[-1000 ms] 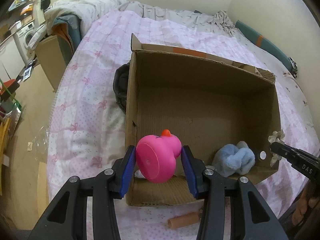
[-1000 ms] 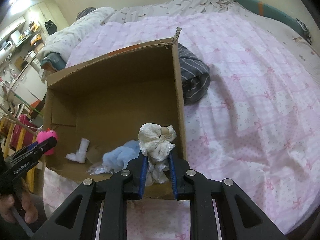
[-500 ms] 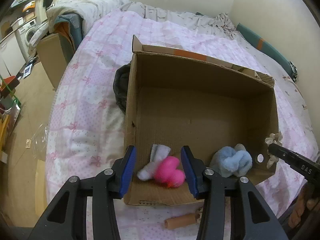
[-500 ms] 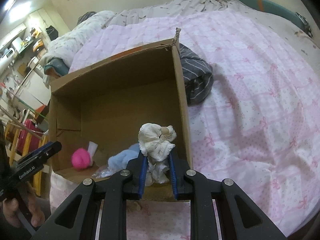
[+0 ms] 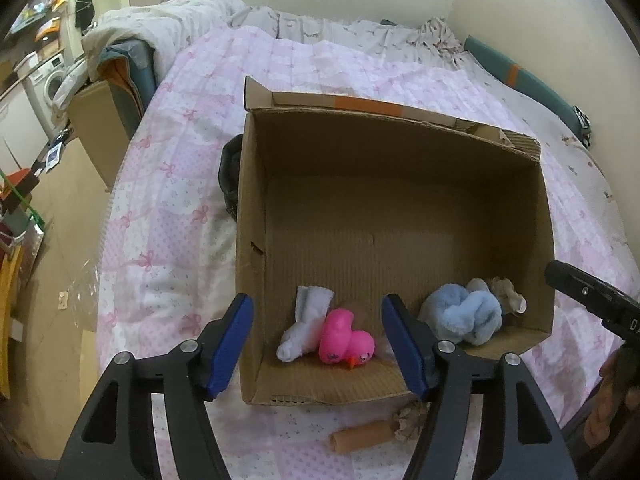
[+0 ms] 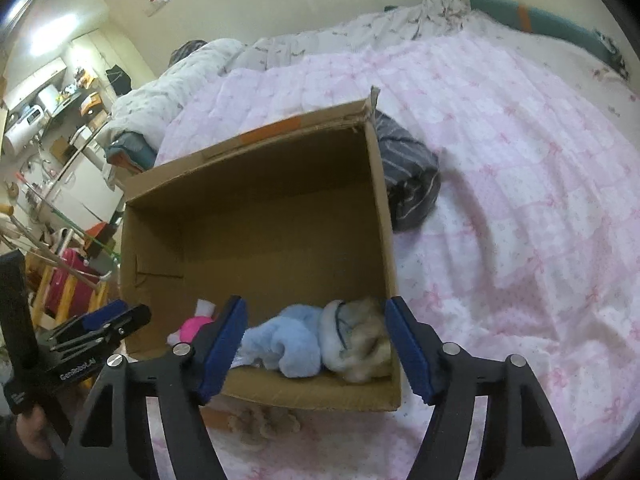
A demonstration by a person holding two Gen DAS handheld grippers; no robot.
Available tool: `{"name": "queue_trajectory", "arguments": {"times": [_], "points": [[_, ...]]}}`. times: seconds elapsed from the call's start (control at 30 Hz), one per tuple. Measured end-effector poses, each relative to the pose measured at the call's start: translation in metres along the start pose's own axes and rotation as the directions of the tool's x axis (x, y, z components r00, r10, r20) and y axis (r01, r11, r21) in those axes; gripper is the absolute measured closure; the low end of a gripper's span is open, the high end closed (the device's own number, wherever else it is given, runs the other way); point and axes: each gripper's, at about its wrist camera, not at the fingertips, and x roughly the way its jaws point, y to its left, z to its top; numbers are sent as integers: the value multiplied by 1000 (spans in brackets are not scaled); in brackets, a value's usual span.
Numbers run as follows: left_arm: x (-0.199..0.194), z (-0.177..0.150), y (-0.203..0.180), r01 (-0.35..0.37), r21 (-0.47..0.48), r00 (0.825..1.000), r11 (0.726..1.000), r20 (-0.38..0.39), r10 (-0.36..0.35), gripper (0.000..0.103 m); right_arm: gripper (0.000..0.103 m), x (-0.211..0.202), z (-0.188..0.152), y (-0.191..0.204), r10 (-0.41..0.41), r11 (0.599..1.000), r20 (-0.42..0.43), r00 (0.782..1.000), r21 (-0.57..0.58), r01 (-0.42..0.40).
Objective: Organize soft objects
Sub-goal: 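Carry the duck and white scrunchie into the box and open both grippers, then move the right gripper to the beige lace scrunchie and grasp it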
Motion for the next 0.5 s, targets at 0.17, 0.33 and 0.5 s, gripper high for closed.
{"name": "queue_trajectory", "arguments": {"times": [0.17, 0.33, 0.5], "points": [[-2, 1, 2, 7, -6, 1000, 1000, -1, -7, 39, 28, -1, 0, 3, 5, 1000, 0, 1000, -14, -5], [-7, 0, 1, -34, 14, 999, 999, 9, 34, 39, 28, -3, 0, 4, 11, 1000, 3, 1000, -17, -11], [-15, -4, 6, -47, -2, 999, 999, 15, 47, 39, 28, -3, -1, 6, 7, 1000, 6, 1000, -26, -7]]}}
